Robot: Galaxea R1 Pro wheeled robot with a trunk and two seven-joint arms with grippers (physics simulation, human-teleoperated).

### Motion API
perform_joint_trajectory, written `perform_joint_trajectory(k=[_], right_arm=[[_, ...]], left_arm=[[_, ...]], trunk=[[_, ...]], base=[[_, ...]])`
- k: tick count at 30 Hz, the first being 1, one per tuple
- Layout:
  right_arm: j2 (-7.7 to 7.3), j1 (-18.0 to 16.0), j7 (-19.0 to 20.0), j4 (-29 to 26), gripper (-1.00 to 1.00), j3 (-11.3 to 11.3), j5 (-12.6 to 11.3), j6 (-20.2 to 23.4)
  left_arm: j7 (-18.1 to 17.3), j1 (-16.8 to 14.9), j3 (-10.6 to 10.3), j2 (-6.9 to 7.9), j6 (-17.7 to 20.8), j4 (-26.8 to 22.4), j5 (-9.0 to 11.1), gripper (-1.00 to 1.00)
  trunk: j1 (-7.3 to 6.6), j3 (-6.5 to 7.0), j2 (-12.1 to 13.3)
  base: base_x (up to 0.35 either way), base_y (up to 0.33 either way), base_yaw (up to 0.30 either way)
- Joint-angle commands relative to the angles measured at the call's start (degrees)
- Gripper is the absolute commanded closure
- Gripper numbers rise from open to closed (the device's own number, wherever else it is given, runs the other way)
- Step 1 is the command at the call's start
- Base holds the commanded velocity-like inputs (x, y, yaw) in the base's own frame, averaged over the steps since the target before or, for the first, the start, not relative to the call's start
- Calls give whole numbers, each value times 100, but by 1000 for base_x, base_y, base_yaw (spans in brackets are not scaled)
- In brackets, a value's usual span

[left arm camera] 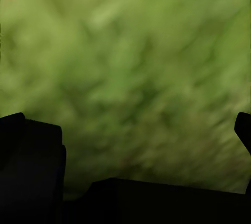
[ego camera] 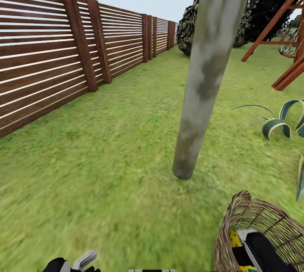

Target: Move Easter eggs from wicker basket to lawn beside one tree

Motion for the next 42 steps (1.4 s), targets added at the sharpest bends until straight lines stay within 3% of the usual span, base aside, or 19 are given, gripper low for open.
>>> perform_joint_trajectory(k=[1, 14, 21, 22, 42], right_arm=[[2, -1, 31, -6, -100, -3, -1, 30], [9, -1, 15, -12, -100, 130, 2, 31], [18, -1, 15, -6, -100, 139, 0, 20], [18, -1, 24, -11, 100, 139, 0, 13], [18, -1, 22, -6, 100, 139, -1, 10]], left_arm=[[-28, -3, 19, -5, 25, -5, -23, -100], [-14, -3, 26, -15, 19, 26, -23, -100], [-12, -3, 26, -15, 19, 34, -32, -100], [-13, -3, 26, -15, 19, 33, -32, -100], [-14, -3, 26, -20, 19, 31, -23, -100]], trunk=[[1, -28, -4], [35, -316, -21], [35, -316, -21], [35, -316, -21], [35, -320, -21]], base=[[0, 0, 0], [0, 0, 0], [0, 0, 0], [0, 0, 6], [0, 0, 3]])
